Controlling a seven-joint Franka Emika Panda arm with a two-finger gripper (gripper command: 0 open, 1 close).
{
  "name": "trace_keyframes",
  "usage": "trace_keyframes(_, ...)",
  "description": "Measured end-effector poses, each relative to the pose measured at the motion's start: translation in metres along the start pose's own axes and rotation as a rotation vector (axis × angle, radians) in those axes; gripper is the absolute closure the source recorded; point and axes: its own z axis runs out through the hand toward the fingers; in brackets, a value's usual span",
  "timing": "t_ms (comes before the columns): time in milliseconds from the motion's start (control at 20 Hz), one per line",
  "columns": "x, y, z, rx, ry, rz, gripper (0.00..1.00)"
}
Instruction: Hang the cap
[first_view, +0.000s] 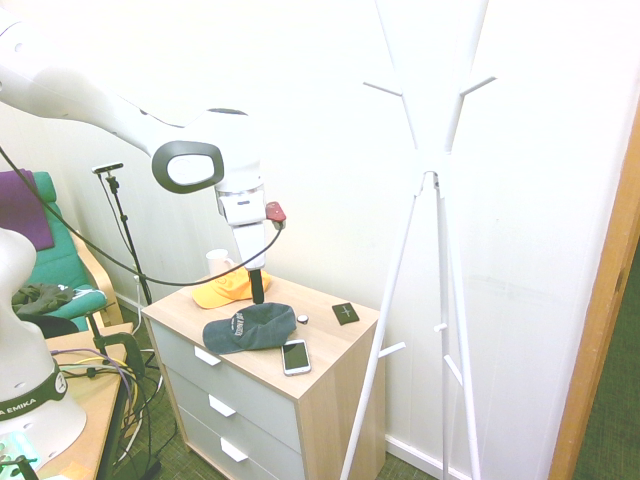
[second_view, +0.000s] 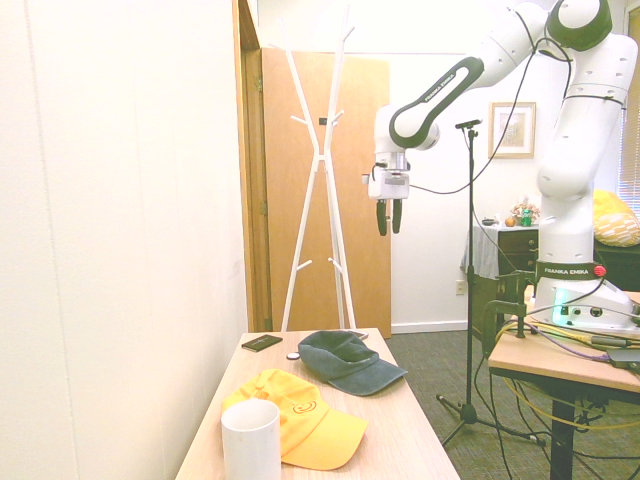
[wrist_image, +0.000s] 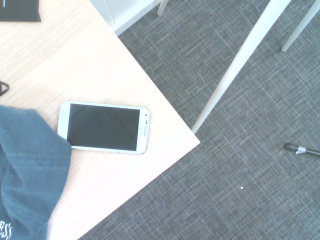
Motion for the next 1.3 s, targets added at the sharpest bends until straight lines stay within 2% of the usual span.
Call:
trace_keyframes(150, -0.004, -0.005, 0.002, -0.004, -0.002, -0.01, 0.0)
trace_keyframes(350, -0.05, -0.055, 0.023, -0.014, 0.009, -0.078, 0.0)
trace_keyframes(600, -0.115, -0.122, 0.077, -0.03, 0.045, -0.181, 0.0)
trace_keyframes(850, -0.145, -0.176, 0.134, -0.009, 0.061, -0.252, 0.0)
trace_keyframes(1150, -0.17, -0.224, 0.2, -0.035, 0.064, -0.32, 0.0)
trace_keyframes(1300, -0.186, -0.231, 0.227, -0.066, 0.069, -0.339, 0.0)
